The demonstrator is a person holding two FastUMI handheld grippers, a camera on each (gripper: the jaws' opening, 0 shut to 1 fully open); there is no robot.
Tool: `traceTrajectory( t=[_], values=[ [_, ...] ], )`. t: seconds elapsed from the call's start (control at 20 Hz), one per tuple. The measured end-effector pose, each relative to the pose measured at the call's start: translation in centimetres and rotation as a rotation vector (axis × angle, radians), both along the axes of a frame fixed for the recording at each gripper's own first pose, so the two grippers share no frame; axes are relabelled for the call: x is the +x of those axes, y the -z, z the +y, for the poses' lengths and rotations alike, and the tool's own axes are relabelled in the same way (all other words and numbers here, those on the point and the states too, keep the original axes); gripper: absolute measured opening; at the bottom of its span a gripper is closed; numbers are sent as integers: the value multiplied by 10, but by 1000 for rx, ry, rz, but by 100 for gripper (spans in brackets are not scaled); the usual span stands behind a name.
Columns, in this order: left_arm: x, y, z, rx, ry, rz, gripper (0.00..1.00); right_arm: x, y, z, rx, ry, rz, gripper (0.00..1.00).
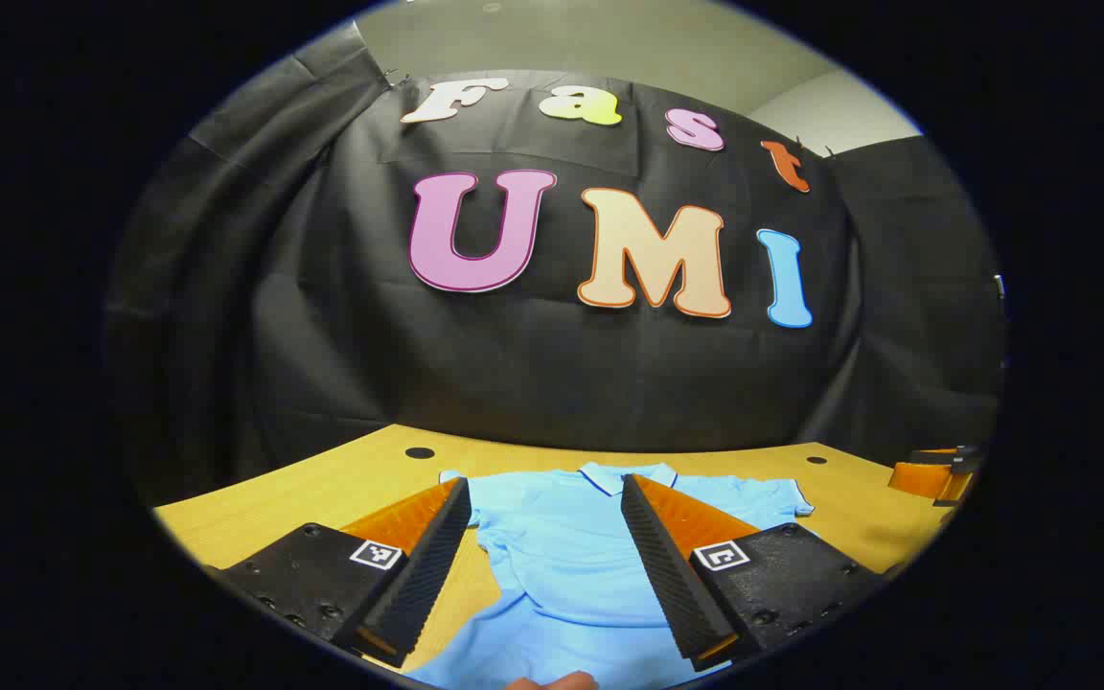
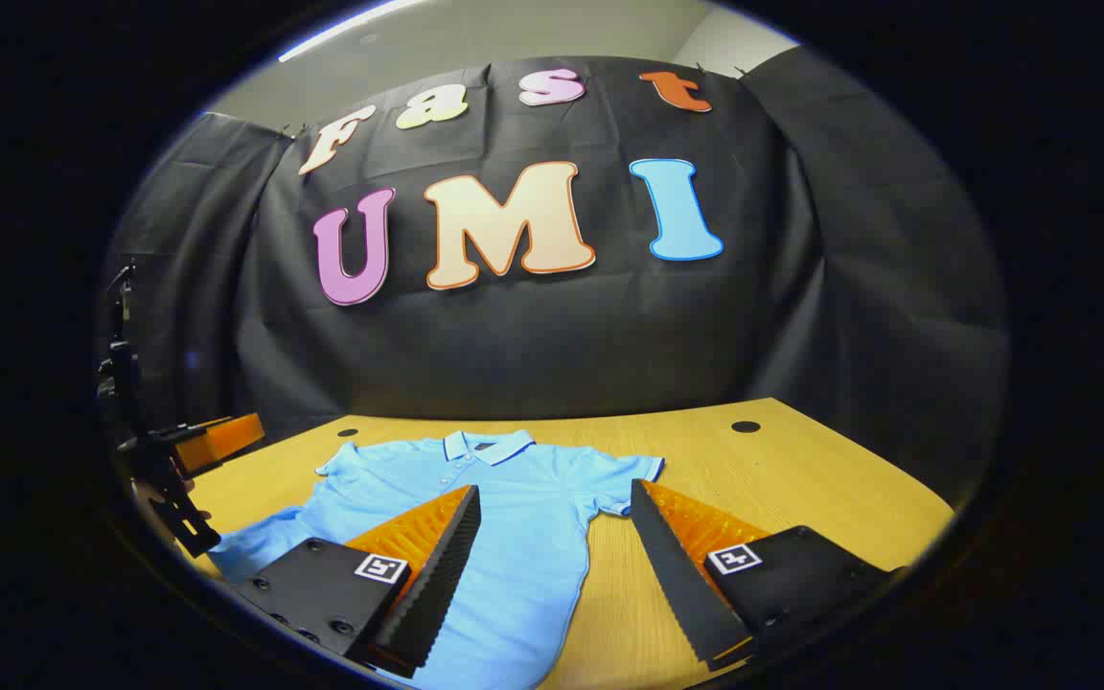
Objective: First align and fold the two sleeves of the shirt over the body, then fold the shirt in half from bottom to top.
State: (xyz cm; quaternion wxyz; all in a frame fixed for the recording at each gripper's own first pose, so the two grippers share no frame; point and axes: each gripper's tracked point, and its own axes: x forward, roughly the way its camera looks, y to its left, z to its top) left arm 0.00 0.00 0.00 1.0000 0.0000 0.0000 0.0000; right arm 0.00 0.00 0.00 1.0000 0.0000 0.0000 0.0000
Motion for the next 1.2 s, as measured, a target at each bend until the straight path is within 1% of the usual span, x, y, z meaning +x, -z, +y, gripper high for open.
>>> traceTrajectory(
  t=[0.05, 0.1, 0.15, 0.2, 0.4, 0.6, 0.75, 0.95, 1.05, 1.2],
  values=[
    [1, 0, 0, 0, -3, 1, 94, 0, 0, 0, 0, 0, 0, 98],
    [0, 0, 2, 2, -7, 4, 94, -2, 1, 1, 10, -1, 13, 94],
    [0, 3, 3, 4, -11, 10, 94, -1, 1, 3, 8, -3, 21, 98],
    [0, 4, 4, 4, -14, 14, 94, -1, 0, 6, 24, -10, 26, 98],
    [-1, 9, 10, -4, -29, 26, 94, 0, -6, 3, 28, 0, -1, 97],
    [-1, 15, 13, -8, -44, 46, 94, 1, 1, 3, 29, 11, 16, 98],
    [-3, 18, 17, 1, -55, 63, 95, 6, 4, 3, 46, -9, 46, 98],
    [-5, 17, 22, 13, -80, 67, 94, 23, 5, -4, 77, -41, 109, 97],
    [-5, 16, 24, 14, -86, 66, 95, 35, 8, -10, 65, -45, 143, 98],
    [-8, 17, 24, 11, -85, 70, 94, 57, 9, -19, 18, -36, 198, 97]
  ],
)
